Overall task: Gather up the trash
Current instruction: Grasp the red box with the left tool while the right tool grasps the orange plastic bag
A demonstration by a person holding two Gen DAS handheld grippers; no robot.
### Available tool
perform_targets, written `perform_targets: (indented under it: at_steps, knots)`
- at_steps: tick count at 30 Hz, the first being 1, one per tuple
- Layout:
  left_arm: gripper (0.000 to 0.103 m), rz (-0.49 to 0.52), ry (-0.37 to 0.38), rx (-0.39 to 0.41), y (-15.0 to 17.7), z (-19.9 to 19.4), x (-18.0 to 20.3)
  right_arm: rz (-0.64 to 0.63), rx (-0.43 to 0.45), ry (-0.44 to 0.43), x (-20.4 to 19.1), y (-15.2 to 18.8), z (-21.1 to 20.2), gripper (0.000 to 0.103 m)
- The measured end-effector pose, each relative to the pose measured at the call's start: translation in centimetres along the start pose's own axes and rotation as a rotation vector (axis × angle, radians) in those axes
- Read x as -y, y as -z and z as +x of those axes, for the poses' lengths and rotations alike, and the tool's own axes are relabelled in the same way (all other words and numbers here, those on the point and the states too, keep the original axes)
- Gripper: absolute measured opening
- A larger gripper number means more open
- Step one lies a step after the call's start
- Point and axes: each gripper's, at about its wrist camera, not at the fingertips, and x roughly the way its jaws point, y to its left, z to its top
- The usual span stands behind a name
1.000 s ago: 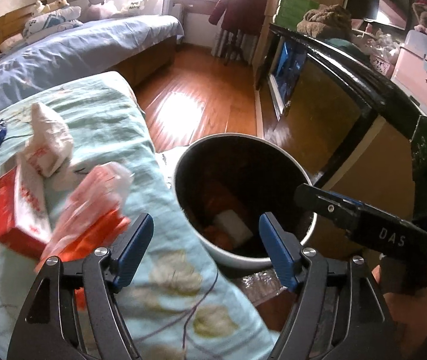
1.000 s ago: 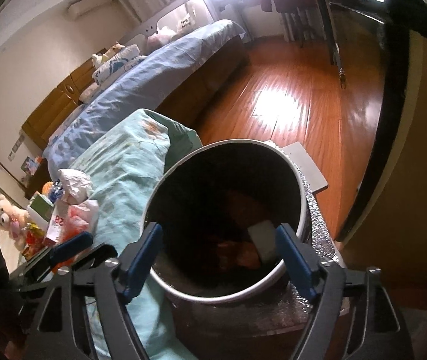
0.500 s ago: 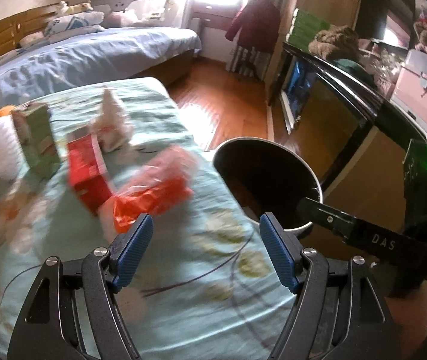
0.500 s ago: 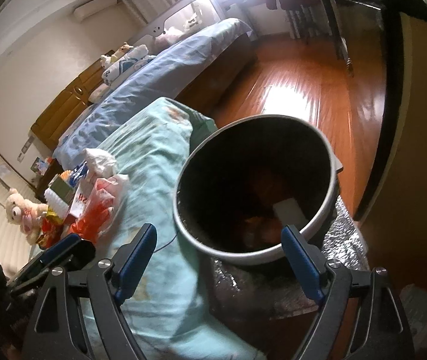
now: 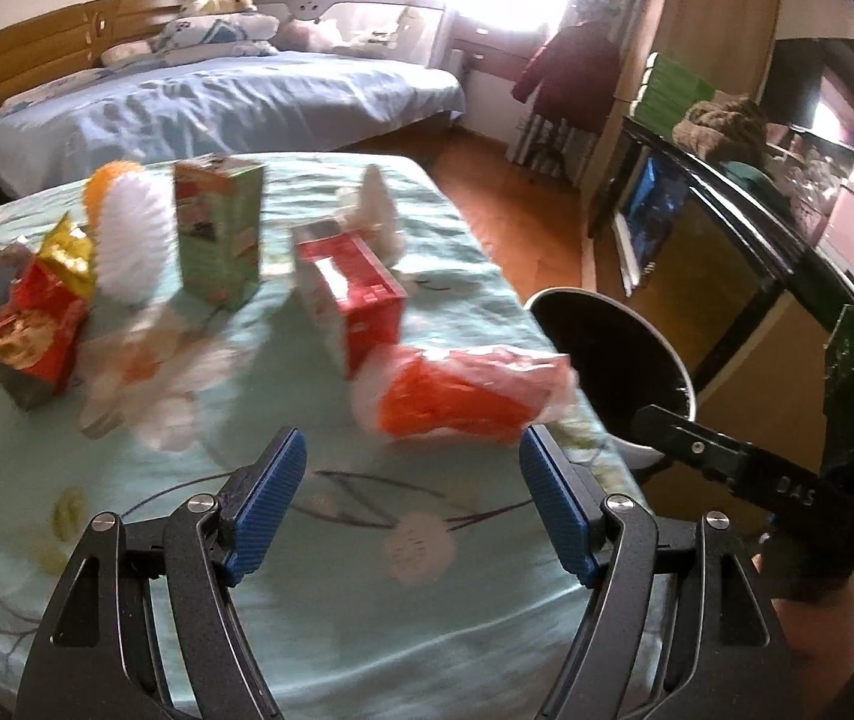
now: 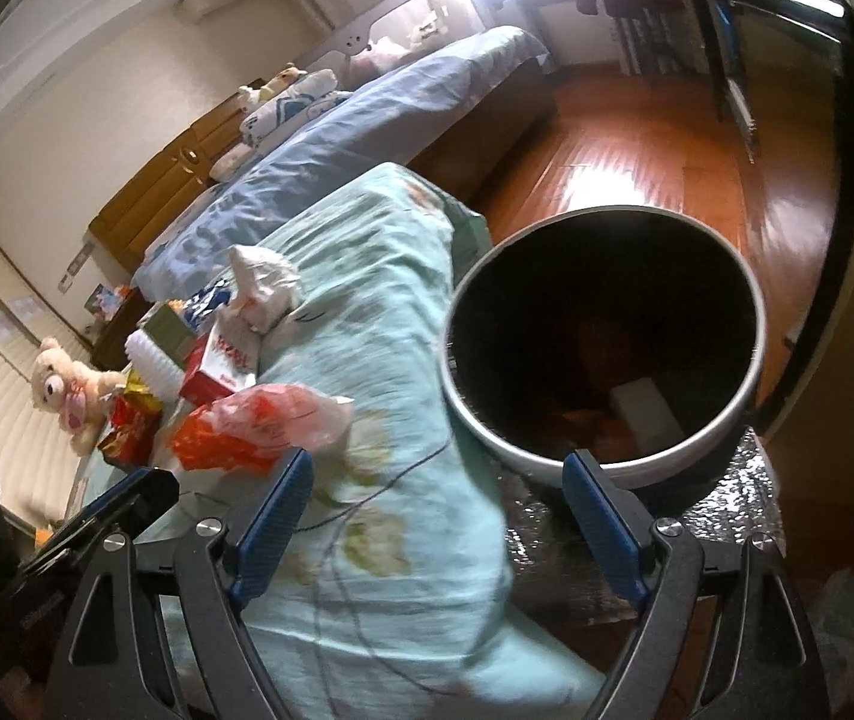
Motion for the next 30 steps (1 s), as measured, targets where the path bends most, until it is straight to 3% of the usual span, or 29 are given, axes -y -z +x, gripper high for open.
perform_targets:
  at_steps: [10, 23, 30]
  knots:
    - [0.075, -0.063, -0.015, -0.015, -2.0, 1.0, -3.2, -0.12, -0.033, -0.08, -2.3, 0.4, 1.1, 0.087]
    - [0.076, -0.002, -0.007, -0.1, -6.7, 5.8, -2.8, -0.539, -0.055, -0.164, -7.5, -1.6, 3.9, 0.087]
    - [0.076, -0.011, -0.021, -0.121, -6.8, 7.5, -3.4, -0.609, -0.116, -0.169, -8.2, -1.4, 6.4, 0.085]
